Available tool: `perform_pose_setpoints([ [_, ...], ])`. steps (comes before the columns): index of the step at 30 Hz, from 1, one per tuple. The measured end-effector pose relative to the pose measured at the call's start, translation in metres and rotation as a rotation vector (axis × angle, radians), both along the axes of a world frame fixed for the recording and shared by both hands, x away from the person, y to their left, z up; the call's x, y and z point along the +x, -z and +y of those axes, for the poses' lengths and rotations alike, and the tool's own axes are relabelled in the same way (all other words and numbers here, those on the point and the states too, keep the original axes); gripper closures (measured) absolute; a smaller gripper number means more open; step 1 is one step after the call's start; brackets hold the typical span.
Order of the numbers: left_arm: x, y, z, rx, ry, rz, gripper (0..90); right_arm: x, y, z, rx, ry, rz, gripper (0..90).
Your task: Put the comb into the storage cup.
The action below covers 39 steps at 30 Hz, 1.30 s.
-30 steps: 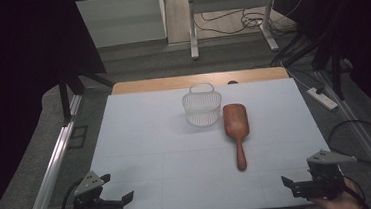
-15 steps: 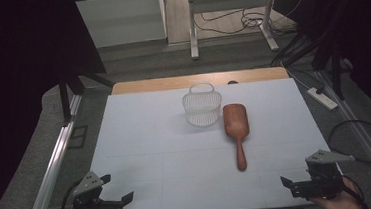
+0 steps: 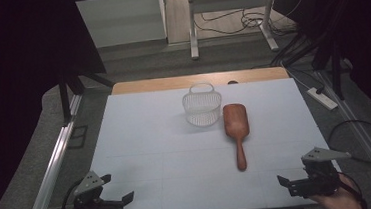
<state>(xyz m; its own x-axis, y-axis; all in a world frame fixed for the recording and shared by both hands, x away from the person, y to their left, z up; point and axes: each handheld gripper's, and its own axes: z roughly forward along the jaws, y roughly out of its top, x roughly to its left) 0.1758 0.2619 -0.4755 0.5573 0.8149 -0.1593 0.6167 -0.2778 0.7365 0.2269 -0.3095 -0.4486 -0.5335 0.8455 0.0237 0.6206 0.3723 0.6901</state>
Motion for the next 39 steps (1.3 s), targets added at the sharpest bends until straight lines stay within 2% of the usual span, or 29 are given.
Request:
perform_pose_setpoints([
  [5, 0.000, 0.000, 0.000, -0.002, -0.002, 0.001, 0.2, 0.007, -0.001, 0.003, 0.000, -0.042, 0.010, 0.0],
  [13, 0.000, 0.000, 0.001, -0.002, -0.002, 0.003, 0.3, 0.018, -0.001, 0.010, 0.027, -0.089, 0.031, 0.0],
  [20, 0.000, 0.000, -0.001, 0.010, -0.004, 0.001, 0.4, 0.028, -0.002, 0.020, 0.019, -0.112, 0.033, 0.0],
  [24, 0.000, 0.000, 0.000, 0.003, -0.003, 0.001, 0.4, 0.034, -0.002, 0.026, 0.027, -0.120, 0.034, 0.0],
  [31, 0.000, 0.000, 0.001, -0.003, -0.001, 0.003, 0.4, 0.044, -0.003, 0.035, 0.002, -0.137, 0.031, 0.0],
  [39, 0.000, 0.000, 0.001, -0.006, -0.001, 0.002, 0.4, 0.056, -0.004, 0.040, -0.005, -0.137, 0.040, 0.0],
])
